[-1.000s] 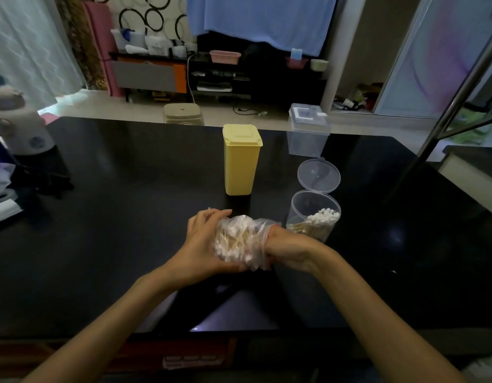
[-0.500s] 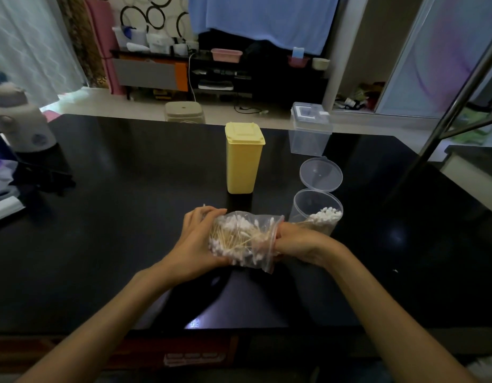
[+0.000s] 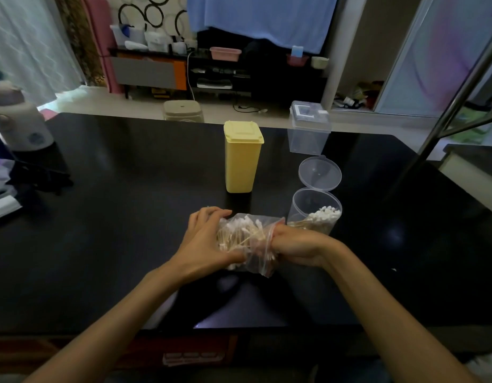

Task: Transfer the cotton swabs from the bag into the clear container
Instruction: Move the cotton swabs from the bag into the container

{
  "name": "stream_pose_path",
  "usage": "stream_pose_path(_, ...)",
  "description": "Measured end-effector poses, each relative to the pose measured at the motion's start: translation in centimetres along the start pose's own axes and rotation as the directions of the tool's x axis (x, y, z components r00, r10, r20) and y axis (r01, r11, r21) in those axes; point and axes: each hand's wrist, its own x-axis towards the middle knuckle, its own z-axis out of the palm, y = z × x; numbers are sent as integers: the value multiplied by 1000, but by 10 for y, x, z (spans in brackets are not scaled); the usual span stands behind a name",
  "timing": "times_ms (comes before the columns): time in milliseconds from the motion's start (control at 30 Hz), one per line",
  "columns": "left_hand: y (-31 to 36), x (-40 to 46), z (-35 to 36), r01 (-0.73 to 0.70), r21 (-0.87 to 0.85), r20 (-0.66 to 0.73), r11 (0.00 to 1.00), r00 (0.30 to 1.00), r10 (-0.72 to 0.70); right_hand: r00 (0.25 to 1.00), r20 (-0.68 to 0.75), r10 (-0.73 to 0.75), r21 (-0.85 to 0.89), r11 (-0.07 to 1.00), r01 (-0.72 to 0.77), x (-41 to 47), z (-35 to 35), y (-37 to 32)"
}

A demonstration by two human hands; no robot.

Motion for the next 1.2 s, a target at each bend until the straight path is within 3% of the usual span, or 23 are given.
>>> stream_pose_path(267, 12, 6, 20, 99, 123, -58, 987, 994, -92, 994, -32, 108, -154, 982, -112, -1, -10, 7)
stream_pose_path(567, 7, 14, 17, 122, 178, 12, 976, 992, -126, 972, 49, 229, -40, 973, -227, -14, -31, 14)
stream_pose_path(867, 1, 16, 9, 204, 188, -115, 961, 976, -184, 994, -38, 104, 79, 992, -101, -14, -24, 13)
stream_pose_path(1033, -2, 16, 7, 201, 196, -127, 960, 976, -179, 990, -57, 127, 186, 976, -114, -12, -26, 10)
stream_pose_path(1200, -6, 17, 4, 261, 228, -226, 938, 951, -210, 988, -54, 148, 227, 965, -132, -16, -30, 6)
